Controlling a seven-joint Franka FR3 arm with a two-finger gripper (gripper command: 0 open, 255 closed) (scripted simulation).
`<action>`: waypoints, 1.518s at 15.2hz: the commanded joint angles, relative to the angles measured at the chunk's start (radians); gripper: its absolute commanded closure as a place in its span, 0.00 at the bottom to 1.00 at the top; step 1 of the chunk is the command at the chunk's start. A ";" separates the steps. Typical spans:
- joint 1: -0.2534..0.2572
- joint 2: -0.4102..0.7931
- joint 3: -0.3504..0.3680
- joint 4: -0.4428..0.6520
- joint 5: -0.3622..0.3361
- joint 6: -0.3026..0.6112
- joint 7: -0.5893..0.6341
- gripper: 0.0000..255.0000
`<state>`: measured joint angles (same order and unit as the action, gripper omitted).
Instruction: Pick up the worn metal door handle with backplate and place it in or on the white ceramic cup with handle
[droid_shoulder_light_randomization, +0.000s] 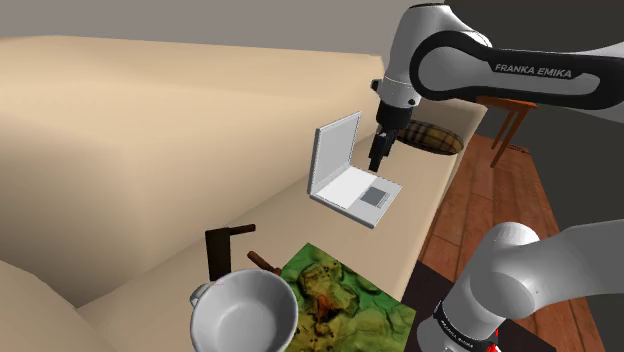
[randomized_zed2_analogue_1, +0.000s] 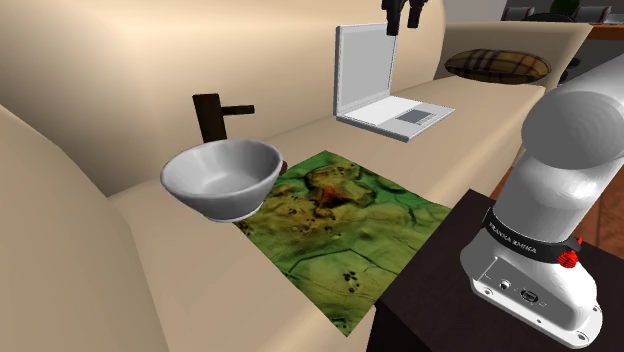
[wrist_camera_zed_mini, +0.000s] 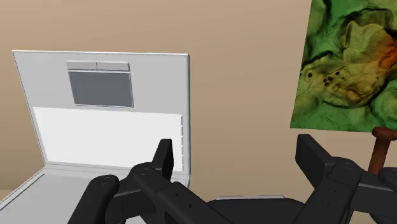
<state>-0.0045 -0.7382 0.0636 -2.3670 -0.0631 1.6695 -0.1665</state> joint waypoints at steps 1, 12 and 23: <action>0.000 0.000 0.000 0.000 0.000 0.000 0.000 0.00; 0.027 0.187 0.241 0.074 0.165 0.062 0.409 0.00; 0.019 0.537 0.458 0.316 0.186 0.145 0.829 0.00</action>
<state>0.0140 -0.2384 0.5016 -2.0743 0.1272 1.8027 0.6170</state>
